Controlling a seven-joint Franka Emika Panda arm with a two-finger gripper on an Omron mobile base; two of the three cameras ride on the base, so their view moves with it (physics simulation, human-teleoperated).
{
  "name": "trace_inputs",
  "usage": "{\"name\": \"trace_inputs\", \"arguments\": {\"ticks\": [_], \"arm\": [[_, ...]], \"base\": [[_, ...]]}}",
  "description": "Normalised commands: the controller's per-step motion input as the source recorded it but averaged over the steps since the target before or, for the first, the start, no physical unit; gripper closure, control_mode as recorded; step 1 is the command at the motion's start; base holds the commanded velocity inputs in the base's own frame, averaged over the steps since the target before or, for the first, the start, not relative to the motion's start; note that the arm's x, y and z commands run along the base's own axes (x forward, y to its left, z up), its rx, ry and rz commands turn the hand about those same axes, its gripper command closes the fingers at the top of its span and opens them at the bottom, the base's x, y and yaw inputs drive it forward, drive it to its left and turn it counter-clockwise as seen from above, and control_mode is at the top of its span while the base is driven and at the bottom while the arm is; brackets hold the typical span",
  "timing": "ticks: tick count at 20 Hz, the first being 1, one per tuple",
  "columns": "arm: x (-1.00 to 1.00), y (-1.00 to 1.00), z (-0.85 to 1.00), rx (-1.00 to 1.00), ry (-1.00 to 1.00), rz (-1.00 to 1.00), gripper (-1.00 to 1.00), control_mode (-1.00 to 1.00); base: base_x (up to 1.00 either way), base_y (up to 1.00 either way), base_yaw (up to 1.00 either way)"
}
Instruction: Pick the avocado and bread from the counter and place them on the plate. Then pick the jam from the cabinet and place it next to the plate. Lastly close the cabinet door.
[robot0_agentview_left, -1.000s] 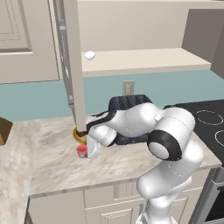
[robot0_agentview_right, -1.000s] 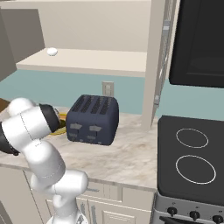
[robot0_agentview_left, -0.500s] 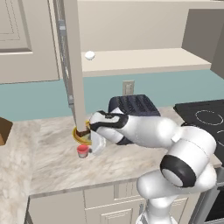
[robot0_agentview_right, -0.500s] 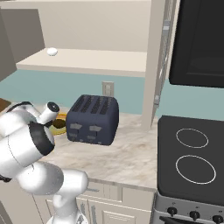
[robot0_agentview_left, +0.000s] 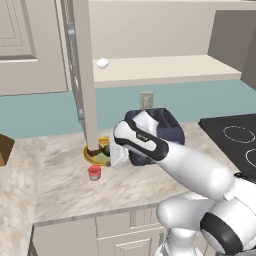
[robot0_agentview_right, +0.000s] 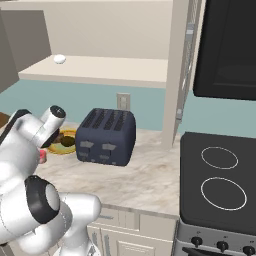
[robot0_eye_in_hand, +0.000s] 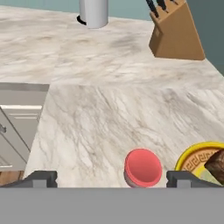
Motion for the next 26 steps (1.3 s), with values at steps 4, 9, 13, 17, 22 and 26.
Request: {"name": "trace_inputs", "arguments": {"ticks": [4,9,13,17,22,26], "arm": [[-0.32,-0.2,0.71,0.01,0.0,-0.04,-1.0,-1.0],[-0.19,-0.29,0.21,0.13,0.0,-0.01,-1.0,-1.0],[-0.21,-0.38,0.11,0.19,-0.01,0.0,-1.0,-1.0],[-0.51,-0.32,0.36,0.1,-0.06,0.0,-1.0,-1.0],[-0.55,-0.15,0.47,0.04,-0.08,-0.01,-1.0,-1.0],[-0.48,-0.01,0.47,0.01,-0.07,-0.05,-1.0,-1.0]], "base": [[0.0,0.0,0.0],[0.0,0.0,0.0],[0.0,0.0,0.0],[0.0,0.0,0.0],[0.0,0.0,0.0],[0.0,0.0,0.0]]}}
